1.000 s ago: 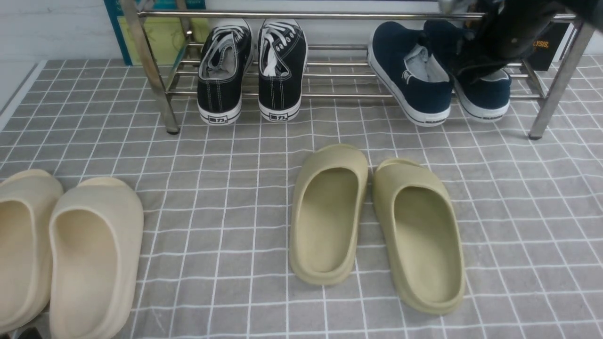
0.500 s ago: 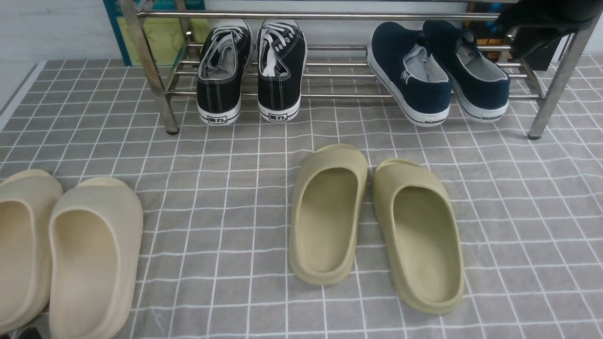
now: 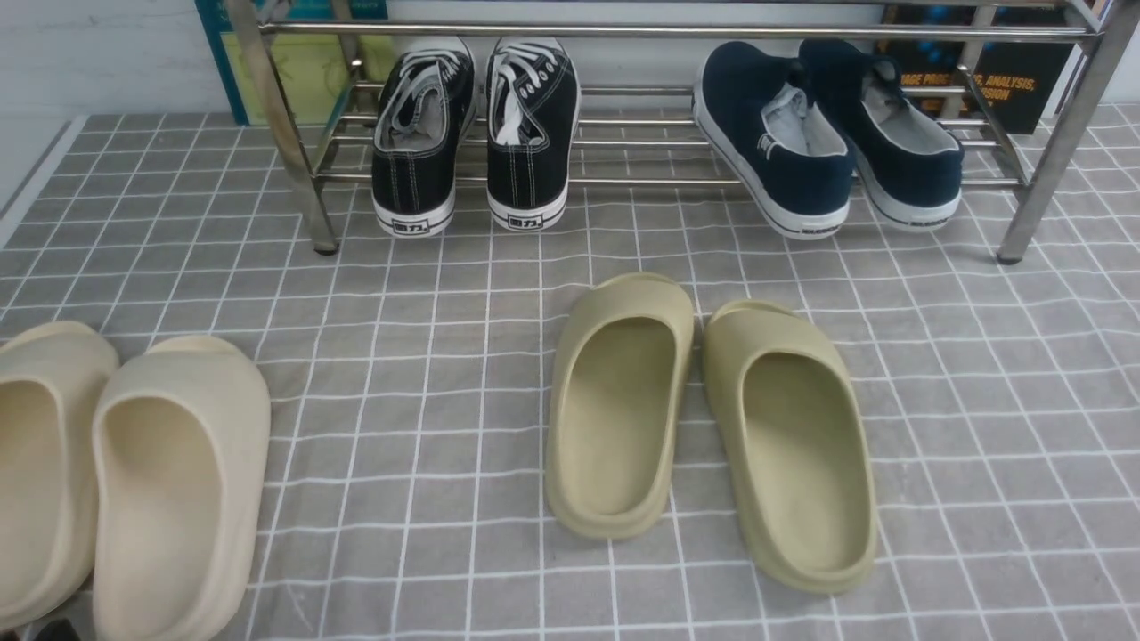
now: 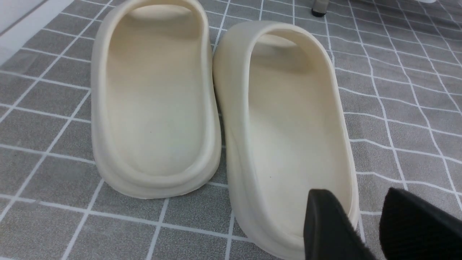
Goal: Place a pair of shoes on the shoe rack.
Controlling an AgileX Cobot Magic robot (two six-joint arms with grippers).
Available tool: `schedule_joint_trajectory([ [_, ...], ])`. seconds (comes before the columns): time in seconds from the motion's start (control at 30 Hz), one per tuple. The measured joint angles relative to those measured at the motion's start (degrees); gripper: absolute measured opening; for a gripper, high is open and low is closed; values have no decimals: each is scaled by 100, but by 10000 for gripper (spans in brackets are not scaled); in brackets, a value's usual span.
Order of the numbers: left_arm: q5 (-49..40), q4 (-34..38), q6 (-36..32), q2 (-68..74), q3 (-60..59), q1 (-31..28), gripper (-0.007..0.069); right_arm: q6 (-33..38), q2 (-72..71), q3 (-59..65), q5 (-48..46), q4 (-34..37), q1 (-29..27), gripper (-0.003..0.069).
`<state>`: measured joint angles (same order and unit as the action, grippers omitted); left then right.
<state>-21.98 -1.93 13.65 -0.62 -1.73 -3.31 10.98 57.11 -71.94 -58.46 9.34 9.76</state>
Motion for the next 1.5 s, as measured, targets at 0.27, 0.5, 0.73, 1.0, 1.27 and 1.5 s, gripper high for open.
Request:
schedule_joint_trajectory([
  [0.27,0,0,0,0,0,0,238,0,-1972,834,-98,33,0,0],
  [0.5,0,0,0,0,0,0,238,0,-3192,934,-542,75,0,4],
  [0.73,-6,0,0,0,0,0,238,0,-3748,936,-605,64,0,5],
  [1.0,1,0,0,0,0,0,238,0,-4144,1962,675,379,0,7],
  [1.27,-4,0,0,0,0,0,238,-704,-4834,3825,2227,-547,0,8],
  [1.5,-4,0,0,0,0,0,238,-2206,-5408,5706,2881,-1964,-22,8],
])
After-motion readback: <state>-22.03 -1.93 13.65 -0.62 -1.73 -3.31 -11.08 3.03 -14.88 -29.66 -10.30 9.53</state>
